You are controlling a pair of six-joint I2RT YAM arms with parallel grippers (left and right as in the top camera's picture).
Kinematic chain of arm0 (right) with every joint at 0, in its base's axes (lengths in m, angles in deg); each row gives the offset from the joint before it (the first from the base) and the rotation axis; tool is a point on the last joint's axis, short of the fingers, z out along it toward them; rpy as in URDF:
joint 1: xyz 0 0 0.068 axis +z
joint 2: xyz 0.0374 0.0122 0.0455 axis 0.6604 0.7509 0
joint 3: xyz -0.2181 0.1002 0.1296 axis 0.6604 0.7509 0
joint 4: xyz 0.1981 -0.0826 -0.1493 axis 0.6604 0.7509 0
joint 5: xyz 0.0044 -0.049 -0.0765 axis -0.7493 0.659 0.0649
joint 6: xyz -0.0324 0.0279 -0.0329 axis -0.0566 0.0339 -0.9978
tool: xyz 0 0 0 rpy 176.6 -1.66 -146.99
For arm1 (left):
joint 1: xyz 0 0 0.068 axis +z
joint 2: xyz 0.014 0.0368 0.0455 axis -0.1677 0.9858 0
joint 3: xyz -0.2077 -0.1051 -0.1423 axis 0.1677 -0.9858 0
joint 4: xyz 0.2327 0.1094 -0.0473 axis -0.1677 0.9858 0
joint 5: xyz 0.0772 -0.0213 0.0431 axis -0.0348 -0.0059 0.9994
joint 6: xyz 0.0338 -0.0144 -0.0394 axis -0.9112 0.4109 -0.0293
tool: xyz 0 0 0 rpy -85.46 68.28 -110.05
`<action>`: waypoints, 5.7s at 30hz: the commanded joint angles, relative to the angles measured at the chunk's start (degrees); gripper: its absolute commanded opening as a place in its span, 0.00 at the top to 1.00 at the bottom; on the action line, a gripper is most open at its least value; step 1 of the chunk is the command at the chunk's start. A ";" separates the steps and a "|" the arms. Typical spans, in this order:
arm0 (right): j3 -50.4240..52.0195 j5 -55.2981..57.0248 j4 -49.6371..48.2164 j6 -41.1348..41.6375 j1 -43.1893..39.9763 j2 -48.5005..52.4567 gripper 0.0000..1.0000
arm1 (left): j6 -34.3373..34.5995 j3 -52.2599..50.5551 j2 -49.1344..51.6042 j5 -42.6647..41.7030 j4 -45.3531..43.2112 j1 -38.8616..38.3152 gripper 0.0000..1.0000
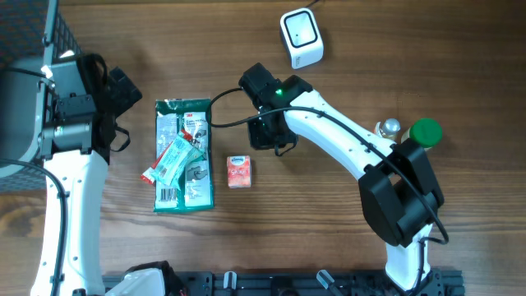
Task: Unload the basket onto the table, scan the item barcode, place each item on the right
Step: 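Lower the right gripper onto the Kleenex pack and close on it, then lift the Kleenex pack and carry it up toward the scanner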
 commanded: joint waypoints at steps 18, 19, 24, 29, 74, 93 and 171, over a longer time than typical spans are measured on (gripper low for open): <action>2.01 -8.94 -0.42 0.59 -0.09 -4.42 0.65 | -0.50 0.22 -0.04 0.31 -0.15 0.22 0.00; 3.08 -8.94 -1.44 1.05 0.57 -4.42 0.59 | -0.50 0.22 -0.04 0.31 -0.15 0.22 0.00; 9.14 -8.94 -7.17 5.14 3.26 -4.39 0.57 | -0.50 0.20 -0.04 0.31 -0.15 0.22 0.00; 13.57 -8.96 -11.37 6.51 3.48 -4.39 0.63 | -0.50 0.20 -0.04 0.31 -0.15 0.22 0.00; 19.61 -10.01 -21.33 8.04 4.92 -3.30 0.70 | -0.50 0.22 -0.04 0.31 -0.15 0.22 0.00; 25.64 -16.79 -28.22 4.98 2.27 -4.98 0.96 | -0.50 0.20 -0.04 0.31 -0.15 0.22 0.00; 25.70 -59.54 -19.56 -8.66 -27.74 -39.30 0.96 | -0.50 0.22 -0.04 0.31 -0.15 0.22 0.00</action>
